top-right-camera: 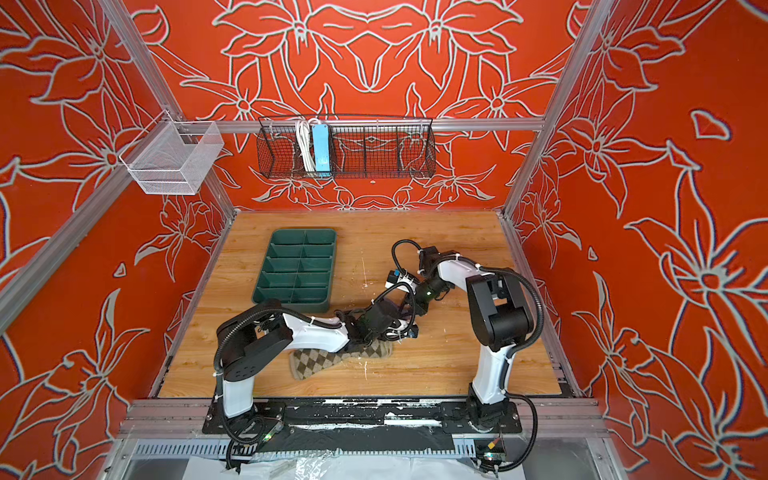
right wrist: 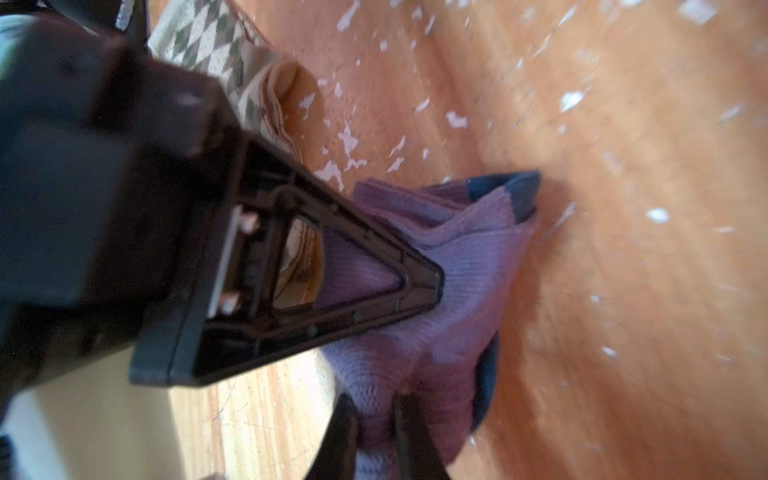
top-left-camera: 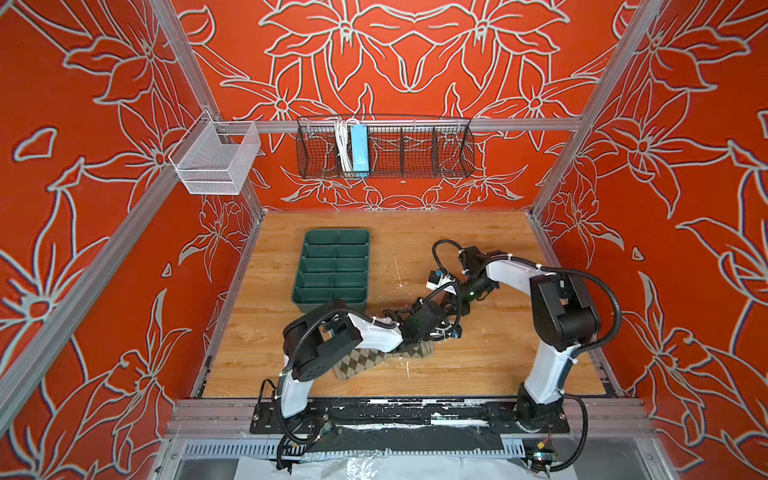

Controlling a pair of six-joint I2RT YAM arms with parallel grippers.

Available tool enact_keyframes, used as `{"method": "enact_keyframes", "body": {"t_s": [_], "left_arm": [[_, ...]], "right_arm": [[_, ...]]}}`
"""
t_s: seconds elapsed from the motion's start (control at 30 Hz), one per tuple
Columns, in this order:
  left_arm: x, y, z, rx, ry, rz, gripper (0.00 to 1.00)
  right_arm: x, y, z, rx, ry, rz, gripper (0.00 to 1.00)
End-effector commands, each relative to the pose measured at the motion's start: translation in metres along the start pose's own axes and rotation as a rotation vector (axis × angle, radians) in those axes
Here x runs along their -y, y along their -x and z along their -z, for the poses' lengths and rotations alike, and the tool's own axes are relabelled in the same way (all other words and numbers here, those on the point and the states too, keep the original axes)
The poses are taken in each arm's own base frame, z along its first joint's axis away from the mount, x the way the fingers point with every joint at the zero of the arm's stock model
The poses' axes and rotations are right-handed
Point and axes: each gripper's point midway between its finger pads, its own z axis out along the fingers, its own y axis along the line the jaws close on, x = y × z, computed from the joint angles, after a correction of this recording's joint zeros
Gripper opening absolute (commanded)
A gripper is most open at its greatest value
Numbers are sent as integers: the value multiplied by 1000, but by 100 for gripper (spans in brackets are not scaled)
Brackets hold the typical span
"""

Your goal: Roll the socks

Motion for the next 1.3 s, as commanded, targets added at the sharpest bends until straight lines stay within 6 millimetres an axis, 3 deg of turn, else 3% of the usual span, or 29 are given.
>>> {"method": "enact_keyframes", "body": {"t_s": [0.0, 0.03, 0.17, 0.27, 0.33, 0.5, 0.57, 0.7, 0.83, 1.03, 1.13, 1.27], "left_arm": [[39, -50, 10, -110, -254, 78, 0], [40, -53, 13, -103, -281, 94, 0], [40, -61, 18, -103, -326, 115, 0], [32, -61, 20, -105, -306, 119, 0], [19, -54, 26, -78, -279, 138, 0], [-38, -21, 56, 56, -207, 187, 0], [-62, -13, 68, 97, -186, 200, 0], [-98, -13, 94, 134, -154, 194, 0], [-114, -38, 120, 119, -162, 184, 0], [-110, -103, 153, -14, -224, 231, 0], [-108, -130, 164, -84, -218, 268, 0], [-117, -165, 162, -173, -155, 347, 0]], "right_arm": [[-21, 33, 32, 163, -10, 11, 50], [-25, 37, 37, 188, -7, 15, 96], [-42, 53, 56, 280, -7, 52, 98], [-42, 61, 79, 344, -111, 68, 98], [-35, 65, 103, 389, -243, 65, 98], [-23, 70, 191, 622, -739, 30, 98], [-35, 68, 222, 750, -892, 28, 98], [-82, 61, 251, 955, -980, 94, 98], [-111, 51, 250, 1036, -923, 83, 98], [-160, 50, 198, 987, -514, 96, 98], [-161, 43, 177, 984, -392, 20, 98], [-139, 41, 154, 992, -356, -85, 98]]}}
